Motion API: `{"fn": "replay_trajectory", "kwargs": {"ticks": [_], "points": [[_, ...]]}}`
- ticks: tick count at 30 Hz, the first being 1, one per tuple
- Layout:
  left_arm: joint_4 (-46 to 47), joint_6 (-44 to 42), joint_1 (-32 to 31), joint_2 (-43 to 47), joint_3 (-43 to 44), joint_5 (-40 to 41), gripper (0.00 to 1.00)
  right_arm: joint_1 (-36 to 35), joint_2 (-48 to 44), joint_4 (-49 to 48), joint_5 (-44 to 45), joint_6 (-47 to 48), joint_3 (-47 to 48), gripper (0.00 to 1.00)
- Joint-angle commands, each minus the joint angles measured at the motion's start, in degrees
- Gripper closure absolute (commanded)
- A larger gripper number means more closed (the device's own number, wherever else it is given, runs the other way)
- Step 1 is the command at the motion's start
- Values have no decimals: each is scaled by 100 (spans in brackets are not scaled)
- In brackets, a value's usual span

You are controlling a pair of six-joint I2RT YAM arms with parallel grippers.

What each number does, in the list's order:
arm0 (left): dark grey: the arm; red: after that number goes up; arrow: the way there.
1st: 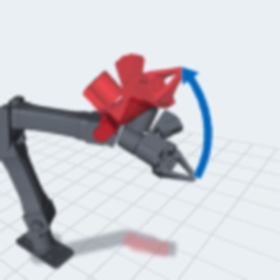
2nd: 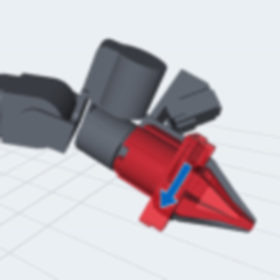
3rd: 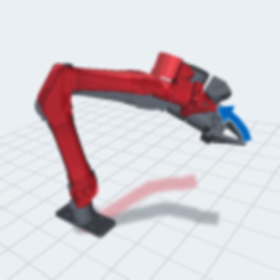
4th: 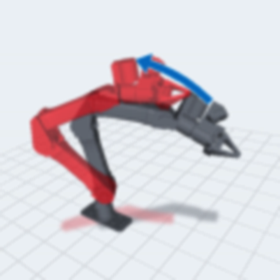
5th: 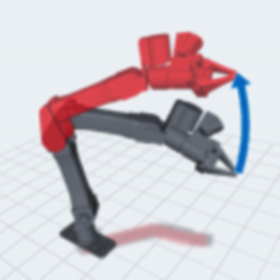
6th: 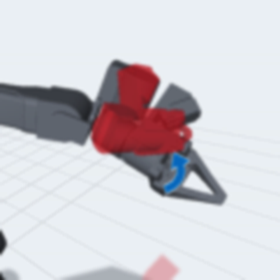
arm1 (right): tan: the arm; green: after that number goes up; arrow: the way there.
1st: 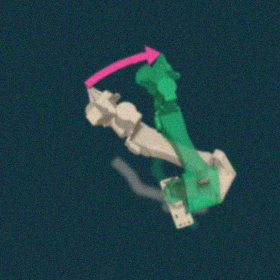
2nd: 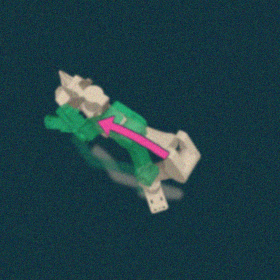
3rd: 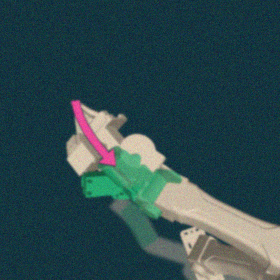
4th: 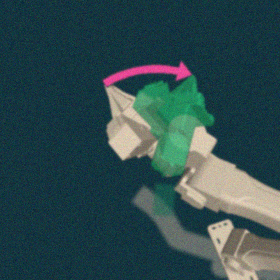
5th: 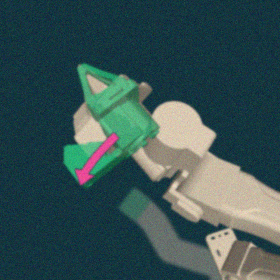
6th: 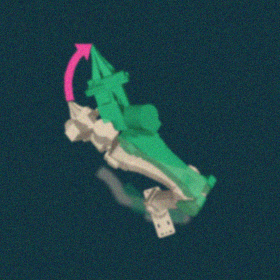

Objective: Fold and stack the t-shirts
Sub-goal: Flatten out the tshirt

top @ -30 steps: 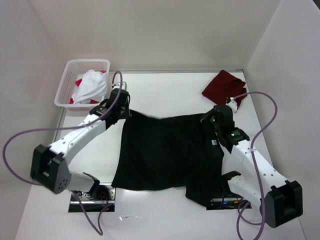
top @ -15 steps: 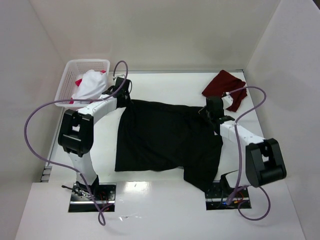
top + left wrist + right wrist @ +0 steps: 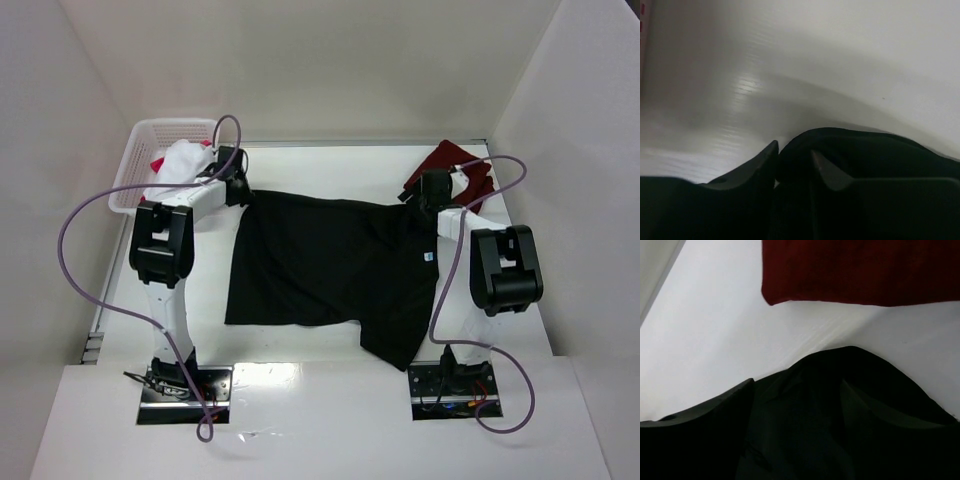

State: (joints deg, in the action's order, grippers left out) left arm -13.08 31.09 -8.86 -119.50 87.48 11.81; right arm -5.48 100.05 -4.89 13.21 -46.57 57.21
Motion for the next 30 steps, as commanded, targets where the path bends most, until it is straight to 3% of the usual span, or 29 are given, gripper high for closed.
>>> {"fn": "replay_trajectory", "kwargs": {"ticks": [1,2,3,9,14,18,30], "points": [[279,-147,113,-64,252,-188,60,3,120,-390,-450,306,404,24],[280,-147,113,-64,252,-188,56,3,120,-390,-556,384,405,22],[332,-208,113,-12,252,-240,43,3,120,-390,-670,385,405,20],[446,-261,113,251,304,-461,14,-50,-415,-31,-1207,552,291,19],[500,-314,113,375,243,-759,8,-50,-636,260,-1075,543,-96,19],[500,-385,113,375,190,-970,8,-103,-741,322,-1137,420,-386,25],[667,-683,113,208,138,-1357,8,-674,-636,673,-1242,359,-562,27]]}}
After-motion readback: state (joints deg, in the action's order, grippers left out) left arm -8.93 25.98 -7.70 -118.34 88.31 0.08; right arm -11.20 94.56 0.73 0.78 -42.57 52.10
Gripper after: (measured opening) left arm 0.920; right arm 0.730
